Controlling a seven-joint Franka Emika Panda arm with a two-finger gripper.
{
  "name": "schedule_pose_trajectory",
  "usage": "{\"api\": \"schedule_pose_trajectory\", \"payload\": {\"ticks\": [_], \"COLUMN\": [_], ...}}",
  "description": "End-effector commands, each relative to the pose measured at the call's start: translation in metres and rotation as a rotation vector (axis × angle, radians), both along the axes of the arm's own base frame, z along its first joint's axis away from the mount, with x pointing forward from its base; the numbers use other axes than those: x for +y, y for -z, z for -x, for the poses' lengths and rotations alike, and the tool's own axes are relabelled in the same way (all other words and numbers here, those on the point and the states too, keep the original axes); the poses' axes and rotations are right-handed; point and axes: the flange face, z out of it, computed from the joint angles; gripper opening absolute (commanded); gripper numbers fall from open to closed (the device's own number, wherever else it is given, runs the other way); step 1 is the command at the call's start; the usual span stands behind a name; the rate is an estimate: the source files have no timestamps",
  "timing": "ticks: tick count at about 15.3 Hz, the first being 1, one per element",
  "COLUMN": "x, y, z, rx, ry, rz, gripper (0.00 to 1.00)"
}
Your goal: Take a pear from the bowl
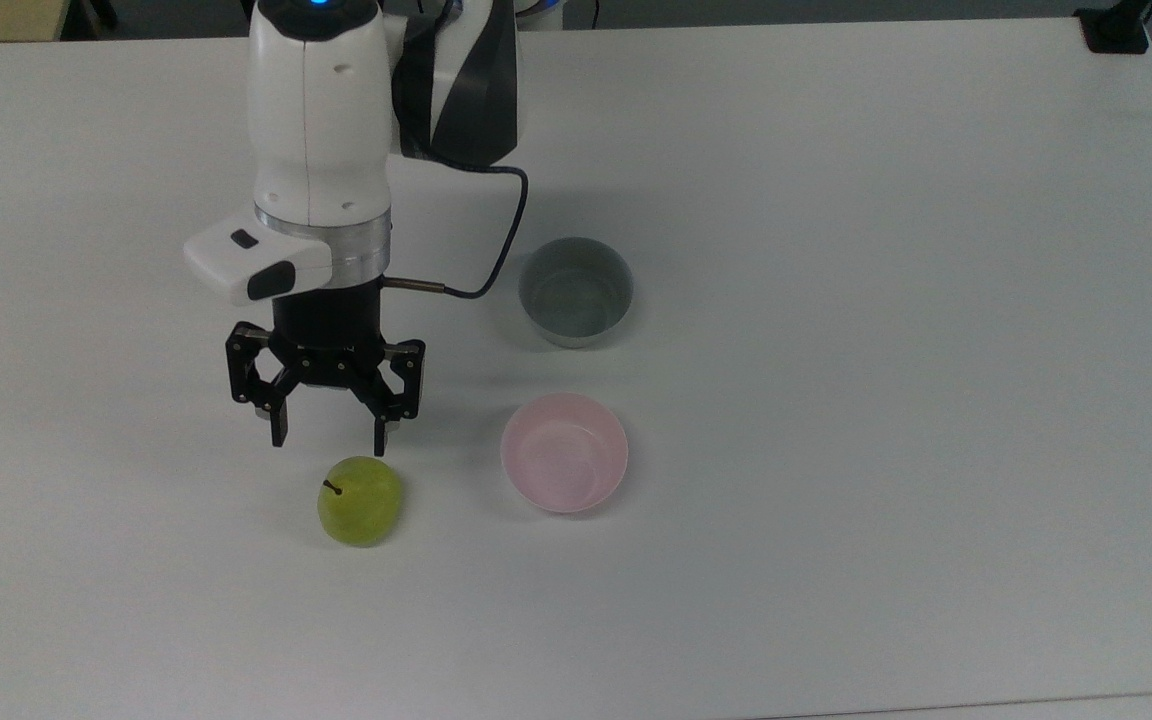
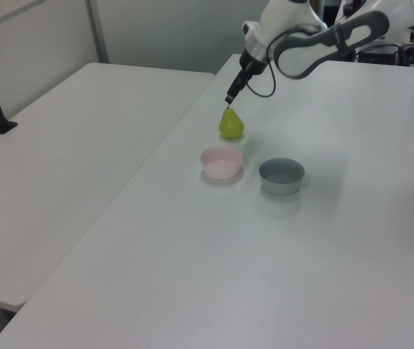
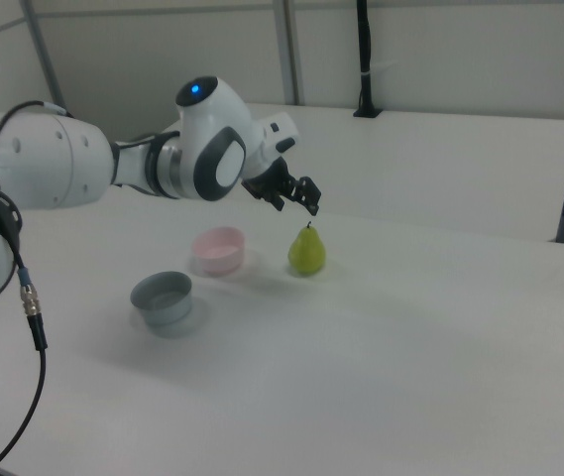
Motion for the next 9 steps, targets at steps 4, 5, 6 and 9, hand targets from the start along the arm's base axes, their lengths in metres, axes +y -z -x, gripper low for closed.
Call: {"api": "schedule_pose_trajectory", "payload": {"ticks": [4, 5, 6, 9], "x": [0.021, 0.03, 0.035, 0.047], "y": [-0.071, -0.08, -0.089, -0.107], "z": [0.039, 0.045, 0.05, 0.071], "rx": [0.129, 0.148, 0.165, 0.264], "ry": [0.034, 0.024, 0.02, 0.013], "rz": [-0.03, -0.028, -0.028, -0.025], "gripper": [0.99, 0.99, 0.99, 1.0]}}
